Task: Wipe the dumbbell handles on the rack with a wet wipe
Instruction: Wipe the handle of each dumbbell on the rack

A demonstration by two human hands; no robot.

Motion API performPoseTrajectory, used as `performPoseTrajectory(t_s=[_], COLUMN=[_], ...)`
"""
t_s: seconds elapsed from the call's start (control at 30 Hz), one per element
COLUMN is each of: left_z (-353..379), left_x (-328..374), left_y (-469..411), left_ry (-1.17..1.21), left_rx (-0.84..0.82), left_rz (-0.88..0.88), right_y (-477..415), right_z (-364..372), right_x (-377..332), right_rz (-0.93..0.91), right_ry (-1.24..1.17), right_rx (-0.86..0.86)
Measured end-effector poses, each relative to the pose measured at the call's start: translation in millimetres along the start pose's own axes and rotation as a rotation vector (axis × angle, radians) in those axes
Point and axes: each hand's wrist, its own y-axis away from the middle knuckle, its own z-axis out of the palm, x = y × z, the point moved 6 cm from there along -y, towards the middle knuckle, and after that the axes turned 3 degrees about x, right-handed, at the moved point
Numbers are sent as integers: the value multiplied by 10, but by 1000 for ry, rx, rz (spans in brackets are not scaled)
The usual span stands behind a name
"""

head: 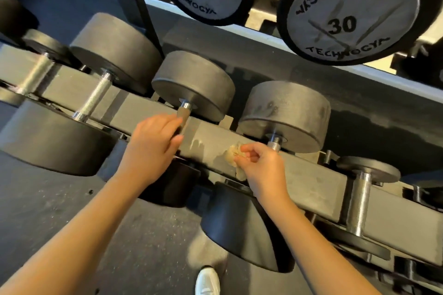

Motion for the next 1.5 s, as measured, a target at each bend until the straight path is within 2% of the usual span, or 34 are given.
performPoseTrajectory(t_s=[0.07, 0.17, 0.4, 0.63, 0.8, 0.97, 1.17, 1.37, 1.5], left_z=[-50, -12, 46, 68, 68, 125, 120, 129, 138], left_x=[-328, -665, -724, -752, -730, -830, -859, -890, -894], left_y=[-20, 16, 84, 68, 8, -57, -7, -15, 7], left_ry=[65, 312, 354, 371, 351, 462, 563, 598, 603], left_rx=[36, 55, 82, 66, -21, -59, -56, -20, -10], left_rz=[-104, -369, -452, -478, -386, -353, -361, -419, -424], right_y=[-12, -52, -125, -244, -385, -499, -232, -565, -357], right_z=[160, 400, 905, 1064, 1168, 1368, 1479, 1327, 1472], right_x=[-79, -187, -324, -383, -420, -524, -376, -710, -552], right_rz=[-17, -39, 14, 69, 113, 104, 169, 76, 129], right_ry=[15, 27, -1, -14, -75, -98, 88, -6, -17], right_rx=[-27, -55, -122, -105, -57, 4, -128, 164, 6])
